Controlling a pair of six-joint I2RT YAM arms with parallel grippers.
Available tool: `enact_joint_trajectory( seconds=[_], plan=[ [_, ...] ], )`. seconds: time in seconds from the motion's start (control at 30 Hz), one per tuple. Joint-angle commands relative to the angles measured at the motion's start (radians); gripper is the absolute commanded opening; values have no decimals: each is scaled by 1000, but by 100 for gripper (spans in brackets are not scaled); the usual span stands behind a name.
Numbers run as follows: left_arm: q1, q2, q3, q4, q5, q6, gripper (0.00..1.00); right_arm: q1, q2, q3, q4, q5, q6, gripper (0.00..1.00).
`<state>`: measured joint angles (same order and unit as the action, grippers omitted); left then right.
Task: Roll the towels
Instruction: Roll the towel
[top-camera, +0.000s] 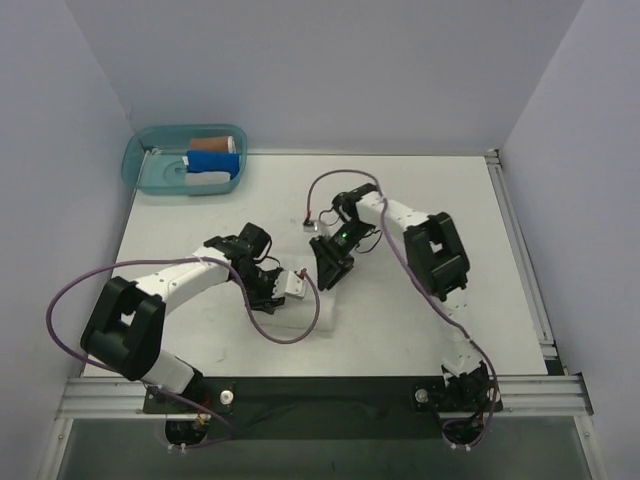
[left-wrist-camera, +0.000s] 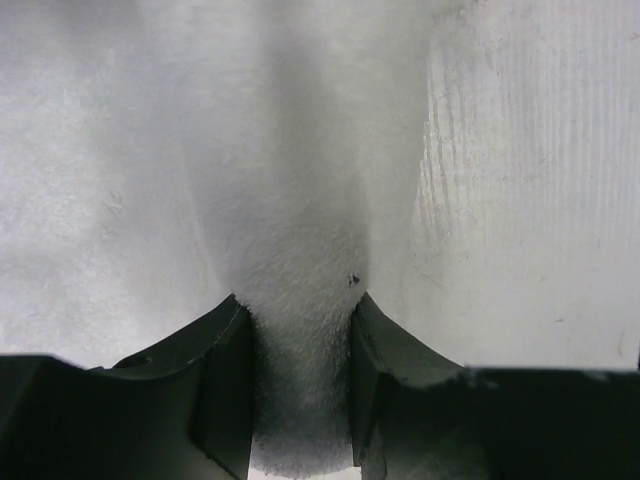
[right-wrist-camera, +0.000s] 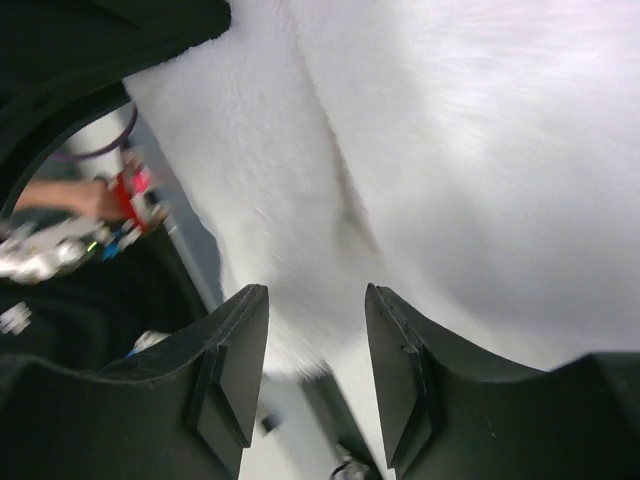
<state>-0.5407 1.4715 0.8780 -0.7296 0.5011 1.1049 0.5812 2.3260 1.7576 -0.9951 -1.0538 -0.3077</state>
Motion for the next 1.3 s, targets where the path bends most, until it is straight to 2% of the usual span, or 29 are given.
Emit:
enact_joint_trajectory(
  seconds=[0.0, 0.07, 0.2, 0.37, 0.53, 0.67, 0.8, 0.9, 1.03, 1.13, 1.2, 1.23, 1.27],
  plan=[
    [33, 120, 10, -306, 2, 44, 8, -141, -242, -56, 171, 186, 44, 43],
    [63, 200, 44, -342, 14, 55, 11, -158, -356, -116, 191, 210, 30, 43],
    [137, 352, 211, -435, 57, 76, 14, -169, -549, -243, 222, 258, -10, 47],
    [191, 550, 406, -554, 88, 85, 21, -144, -798, -444, 331, 345, -19, 69],
    [200, 709, 593, -658, 83, 82, 24, 3, -934, -526, 391, 501, -90, 68],
    [203, 777, 671, -697, 93, 78, 24, 191, -936, -567, 444, 652, -133, 67],
    [208, 814, 711, -715, 102, 73, 25, 302, -863, -564, 536, 828, -175, 72],
    [208, 829, 723, -726, 106, 75, 26, 368, -798, -567, 614, 883, -228, 79],
    [212, 846, 728, -723, 106, 72, 32, 411, -708, -573, 693, 940, -275, 81],
    [222, 862, 739, -725, 117, 64, 35, 428, -650, -576, 724, 931, -294, 80],
    [231, 866, 743, -725, 120, 56, 36, 431, -622, -580, 724, 893, -294, 71],
    [234, 865, 743, -720, 122, 53, 37, 427, -597, -584, 724, 876, -295, 64],
    [237, 862, 742, -715, 122, 46, 37, 425, -585, -589, 721, 864, -295, 40]
  ],
)
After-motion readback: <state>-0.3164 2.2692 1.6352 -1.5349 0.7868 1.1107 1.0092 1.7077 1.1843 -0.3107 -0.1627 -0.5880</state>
